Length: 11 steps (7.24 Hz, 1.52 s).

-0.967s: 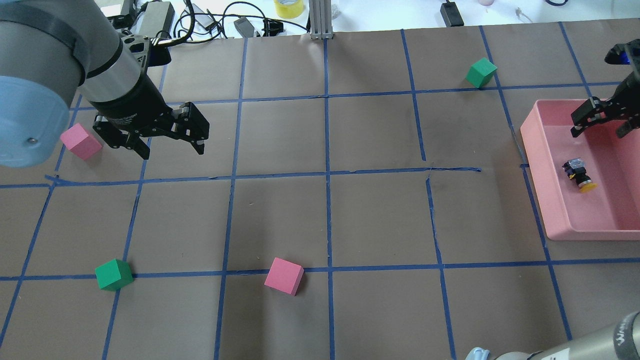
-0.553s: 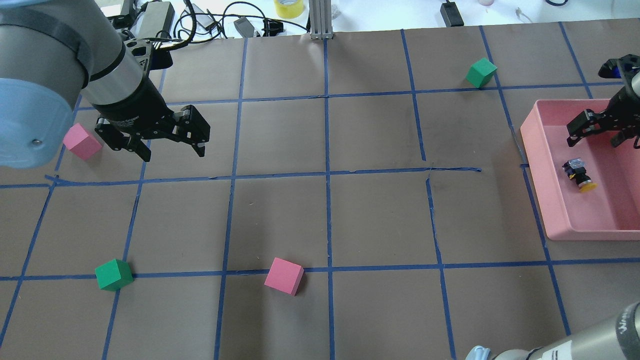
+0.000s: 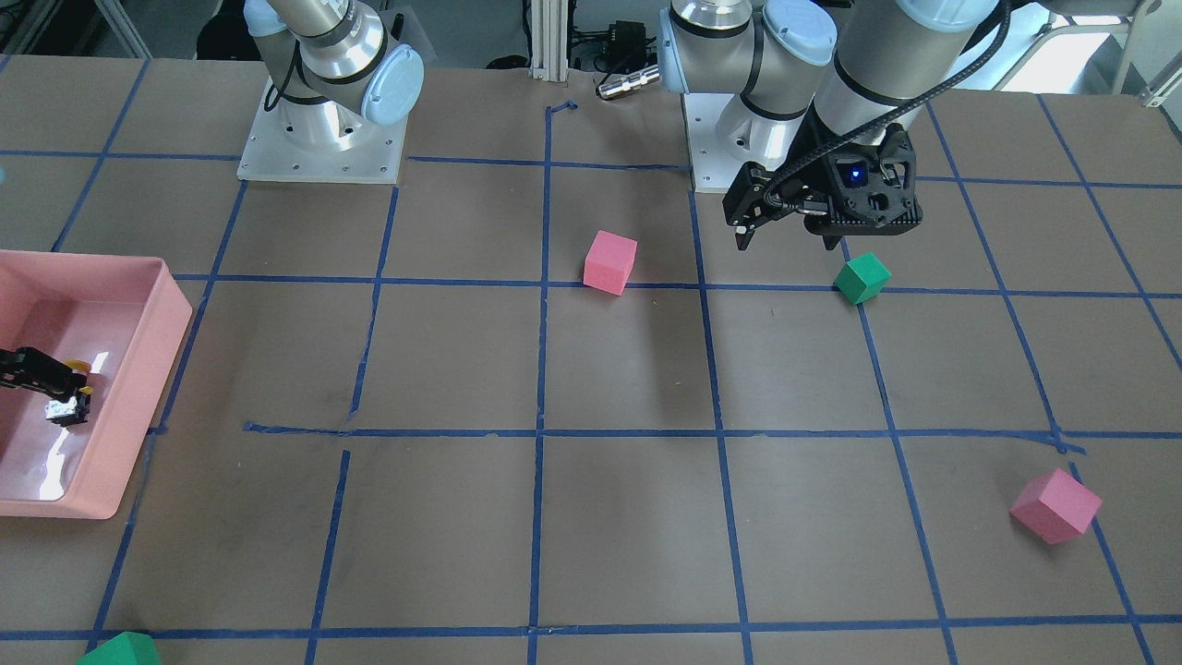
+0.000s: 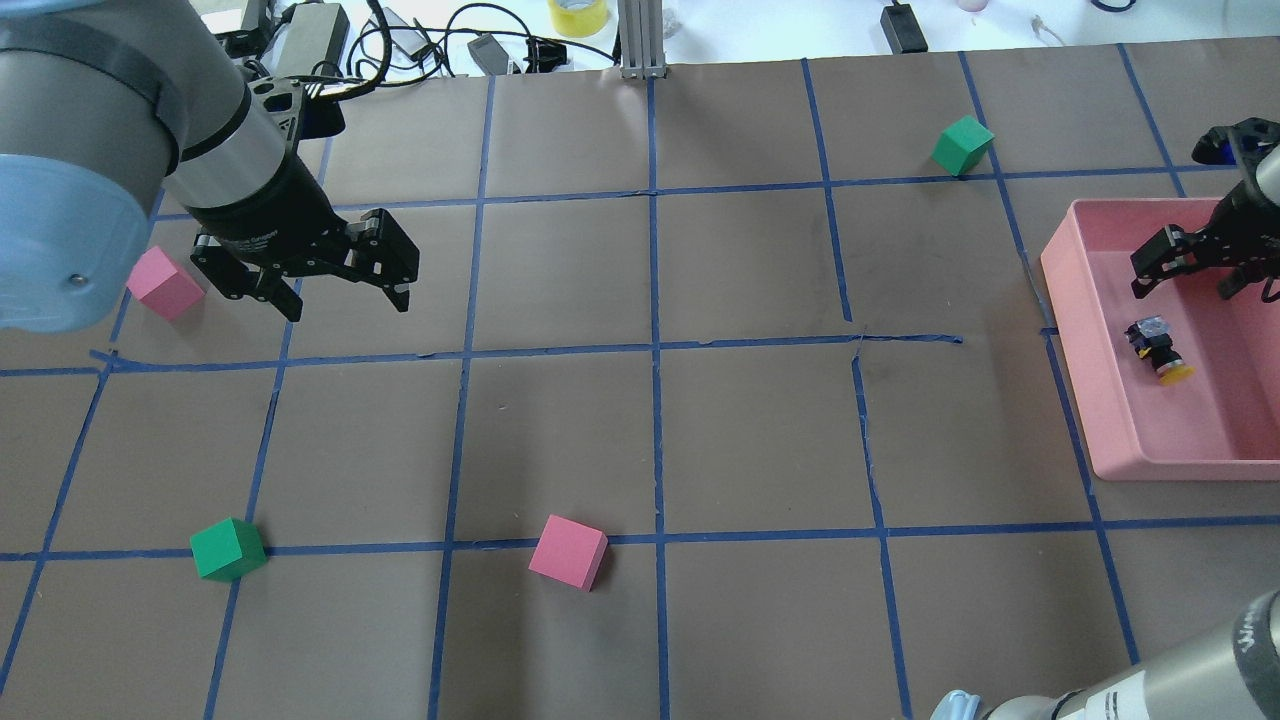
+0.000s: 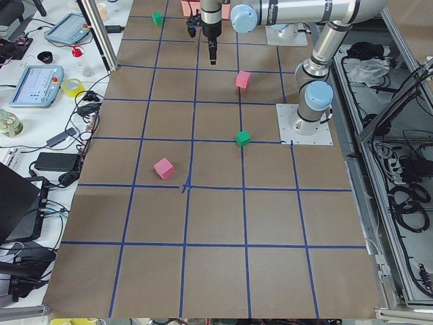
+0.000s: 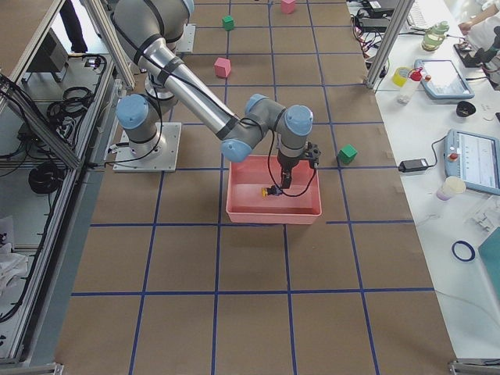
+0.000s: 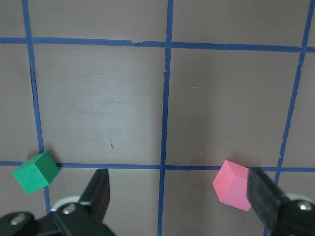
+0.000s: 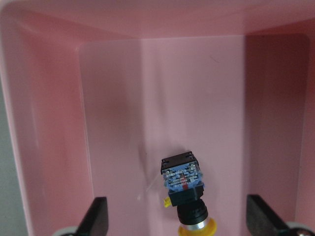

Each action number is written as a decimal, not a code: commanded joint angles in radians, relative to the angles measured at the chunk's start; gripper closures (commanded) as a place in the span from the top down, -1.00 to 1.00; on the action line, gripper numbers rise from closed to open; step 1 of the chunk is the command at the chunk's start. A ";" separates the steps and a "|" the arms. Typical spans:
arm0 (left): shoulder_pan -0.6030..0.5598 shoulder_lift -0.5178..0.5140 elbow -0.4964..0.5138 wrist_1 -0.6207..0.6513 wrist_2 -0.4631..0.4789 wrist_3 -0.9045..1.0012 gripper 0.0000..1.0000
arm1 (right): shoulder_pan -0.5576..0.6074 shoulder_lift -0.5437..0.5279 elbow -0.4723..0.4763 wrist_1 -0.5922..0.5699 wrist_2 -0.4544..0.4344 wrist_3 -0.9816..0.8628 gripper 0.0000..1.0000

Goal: Align button upright
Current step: 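Lower the right gripper into the tray and close on the switch body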

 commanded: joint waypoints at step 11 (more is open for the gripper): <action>0.000 -0.012 0.000 0.026 0.028 -0.001 1.00 | -0.015 0.087 0.001 -0.067 -0.004 -0.225 1.00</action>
